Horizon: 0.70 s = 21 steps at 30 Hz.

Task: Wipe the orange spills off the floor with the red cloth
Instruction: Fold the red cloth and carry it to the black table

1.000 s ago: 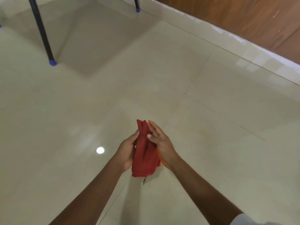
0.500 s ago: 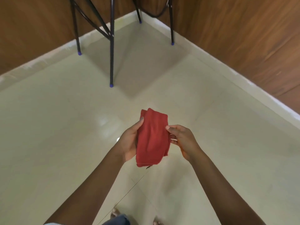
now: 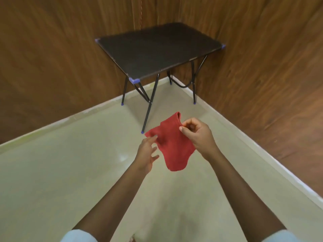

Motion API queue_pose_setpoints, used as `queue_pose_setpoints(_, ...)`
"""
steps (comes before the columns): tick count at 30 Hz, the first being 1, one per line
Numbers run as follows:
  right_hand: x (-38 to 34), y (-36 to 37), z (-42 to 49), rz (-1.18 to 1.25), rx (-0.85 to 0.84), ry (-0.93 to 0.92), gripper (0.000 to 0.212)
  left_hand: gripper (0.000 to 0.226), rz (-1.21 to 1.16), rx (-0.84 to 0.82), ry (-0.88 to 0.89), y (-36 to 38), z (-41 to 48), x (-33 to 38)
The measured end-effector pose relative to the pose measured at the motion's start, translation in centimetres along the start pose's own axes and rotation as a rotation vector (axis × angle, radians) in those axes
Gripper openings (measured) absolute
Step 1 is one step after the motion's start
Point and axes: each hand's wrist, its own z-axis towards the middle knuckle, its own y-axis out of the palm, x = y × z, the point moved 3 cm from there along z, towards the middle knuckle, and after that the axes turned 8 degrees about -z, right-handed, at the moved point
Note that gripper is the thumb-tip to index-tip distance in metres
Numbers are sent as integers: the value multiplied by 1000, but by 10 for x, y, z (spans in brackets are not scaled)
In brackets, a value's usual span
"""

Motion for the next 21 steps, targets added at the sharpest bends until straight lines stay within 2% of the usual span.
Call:
queue_pose_setpoints(2,-35,-11,7,-78,-69,-73,8,51,112,-10,150,8,-8,29)
queue_pose_setpoints(4,-73,-21,14,-191,-126,-166,6,81,257,-139,249,20,-11,65)
queue_pose_setpoints(5,-87,-26,17,-230,-161,-194,6,88,344,-237,242,26,-10,80)
queue_pose_setpoints(6,-102,-30,20,-256,-191,-218,5,86,423,-359,229,32,-10,94)
queue_pose_setpoints(8,-126,-40,27,-282,-231,-227,8,61,537,-574,178,43,-16,121)
queue_pose_setpoints(10,-136,-52,35,-282,-222,-194,9,37,544,-664,115,49,-20,136)
queue_pose_setpoints(14,-130,-81,58,-253,-62,-141,7,36,359,-704,48,68,-17,161)
queue_pose_setpoints(17,-103,-94,73,-126,27,-31,8,23,225,-701,72,91,-15,175)
queue_pose_setpoints(19,-73,-99,82,24,78,136,25,10,157,-671,113,108,-7,185)
queue_pose_setpoints(21,-41,-102,88,164,124,314,46,18,74,-634,132,122,7,193)
